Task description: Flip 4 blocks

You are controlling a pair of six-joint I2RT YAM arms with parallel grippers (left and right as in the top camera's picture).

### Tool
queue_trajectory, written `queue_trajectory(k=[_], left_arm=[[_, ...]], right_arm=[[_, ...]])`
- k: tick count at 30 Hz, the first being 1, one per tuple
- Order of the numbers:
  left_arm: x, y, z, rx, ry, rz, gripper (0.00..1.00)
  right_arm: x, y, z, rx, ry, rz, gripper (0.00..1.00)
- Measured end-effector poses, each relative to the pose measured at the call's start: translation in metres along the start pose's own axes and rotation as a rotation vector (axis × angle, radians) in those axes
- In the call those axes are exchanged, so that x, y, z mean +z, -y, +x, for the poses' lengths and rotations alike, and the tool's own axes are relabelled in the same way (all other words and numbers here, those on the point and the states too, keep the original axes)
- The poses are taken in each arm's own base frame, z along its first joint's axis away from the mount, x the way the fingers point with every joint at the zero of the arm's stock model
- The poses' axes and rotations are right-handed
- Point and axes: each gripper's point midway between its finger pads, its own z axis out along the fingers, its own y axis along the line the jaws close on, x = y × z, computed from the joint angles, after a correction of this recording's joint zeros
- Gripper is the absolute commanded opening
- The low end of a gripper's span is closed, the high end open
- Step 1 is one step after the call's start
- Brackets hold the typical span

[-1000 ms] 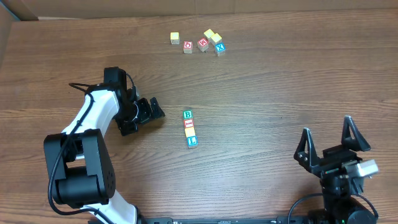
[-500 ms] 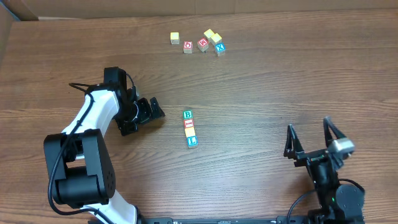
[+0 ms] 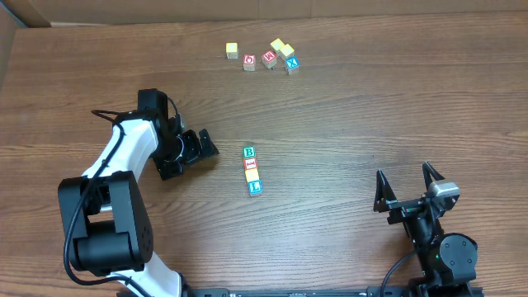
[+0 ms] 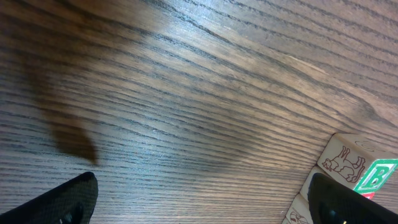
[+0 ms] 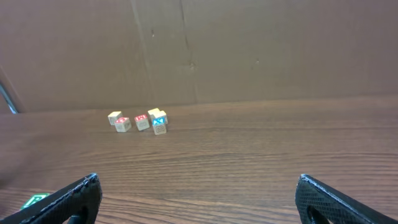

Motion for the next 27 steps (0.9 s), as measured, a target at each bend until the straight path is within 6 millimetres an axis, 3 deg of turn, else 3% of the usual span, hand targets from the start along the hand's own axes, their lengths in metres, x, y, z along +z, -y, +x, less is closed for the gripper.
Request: queue_trajectory(k=[27], left_arm=[[0.0,0.0,0.0001,0.0,0.0,0.0,1.0]], right_arm=[[0.0,0.0001,0.0,-0.098,0.0,0.001,1.0]])
